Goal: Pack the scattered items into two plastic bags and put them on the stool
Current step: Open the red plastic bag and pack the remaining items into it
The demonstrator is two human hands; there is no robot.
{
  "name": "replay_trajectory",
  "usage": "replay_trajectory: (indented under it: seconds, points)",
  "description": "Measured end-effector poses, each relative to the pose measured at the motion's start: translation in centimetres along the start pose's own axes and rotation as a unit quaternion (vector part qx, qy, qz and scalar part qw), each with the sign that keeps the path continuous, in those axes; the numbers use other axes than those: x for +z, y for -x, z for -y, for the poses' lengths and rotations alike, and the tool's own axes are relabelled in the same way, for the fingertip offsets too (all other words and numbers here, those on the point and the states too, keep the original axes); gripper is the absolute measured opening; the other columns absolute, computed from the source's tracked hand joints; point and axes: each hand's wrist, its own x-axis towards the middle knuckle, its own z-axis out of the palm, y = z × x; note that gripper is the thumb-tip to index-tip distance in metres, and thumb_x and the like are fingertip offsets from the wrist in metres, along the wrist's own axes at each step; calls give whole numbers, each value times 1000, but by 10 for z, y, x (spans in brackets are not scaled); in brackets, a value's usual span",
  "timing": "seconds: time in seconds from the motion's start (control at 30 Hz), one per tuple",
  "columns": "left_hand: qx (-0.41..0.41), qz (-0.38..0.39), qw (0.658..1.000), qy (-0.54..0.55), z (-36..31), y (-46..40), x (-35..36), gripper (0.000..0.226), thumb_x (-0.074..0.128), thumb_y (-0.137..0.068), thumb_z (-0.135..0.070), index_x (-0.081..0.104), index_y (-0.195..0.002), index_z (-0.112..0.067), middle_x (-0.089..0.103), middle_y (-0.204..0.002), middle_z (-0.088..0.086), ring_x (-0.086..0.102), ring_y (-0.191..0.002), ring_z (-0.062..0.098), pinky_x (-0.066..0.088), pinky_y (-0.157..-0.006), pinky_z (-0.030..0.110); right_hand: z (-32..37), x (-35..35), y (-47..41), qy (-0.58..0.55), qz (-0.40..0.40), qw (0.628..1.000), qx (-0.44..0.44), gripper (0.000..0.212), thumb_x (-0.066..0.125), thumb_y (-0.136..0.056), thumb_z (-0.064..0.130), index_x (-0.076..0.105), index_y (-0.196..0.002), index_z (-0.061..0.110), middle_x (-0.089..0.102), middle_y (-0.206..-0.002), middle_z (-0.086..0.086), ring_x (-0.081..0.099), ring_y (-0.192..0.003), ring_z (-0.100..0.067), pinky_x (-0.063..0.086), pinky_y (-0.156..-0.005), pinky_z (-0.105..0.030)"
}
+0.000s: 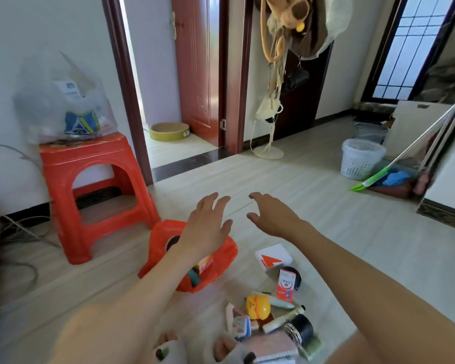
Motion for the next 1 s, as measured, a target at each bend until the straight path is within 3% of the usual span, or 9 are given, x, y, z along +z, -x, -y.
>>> replay_trajectory:
  seconds: [0.23, 0.43, 0.6, 0.8, 1.0]
  points:
    - [-26, 105, 994, 19, -2, 1, 75, 59, 44, -94, -29, 16, -145, -20, 14, -153, 12, 14, -141, 30, 24, -110, 42, -30, 59, 9, -14, 67, 996, 58, 54, 46, -94, 34, 27, -142, 18, 42, -140, -12, 43, -126, -28, 40, -102, -44]
    - [-75, 201, 975, 62, 4, -4, 152, 60, 47, -92, -24, 18, -144, -22, 17, -152, 10, 18, -139, 28, 27, -108, 40, -77, 117, 7, -38, 145, 983, 109, 53, 47, -94, 31, 29, -142, 16, 44, -140, -12, 47, -123, -29, 42, -97, -39]
    - [-77, 275, 957, 40, 42, 11, 221, 59, 48, -91, -19, 21, -143, -16, 21, -151, 6, 19, -139, 22, 20, -109, 31, -122, 189, -11, -54, 221, 965, 131, 53, 49, -93, 30, 31, -140, 13, 38, -144, -15, 45, -126, -29, 41, -101, -41]
    - [-158, 368, 915, 42, 71, 29, 297, 61, 57, -85, -25, 28, -139, -18, 32, -141, 6, 31, -127, 26, 38, -100, 36, -158, 276, -17, -17, 297, 950, 99, 56, 54, -90, 27, 32, -139, 13, 39, -141, -12, 38, -128, -29, 38, -101, -39]
    - [-174, 427, 884, 74, 77, 43, 347, 69, 66, -79, -36, 31, -137, -22, 31, -132, 8, 33, -121, 25, 43, -96, 36, -174, 325, -18, 53, 322, 944, 56, 63, 57, -85, 24, 25, -139, 18, 40, -131, -10, 46, -116, -28, 46, -83, -39]
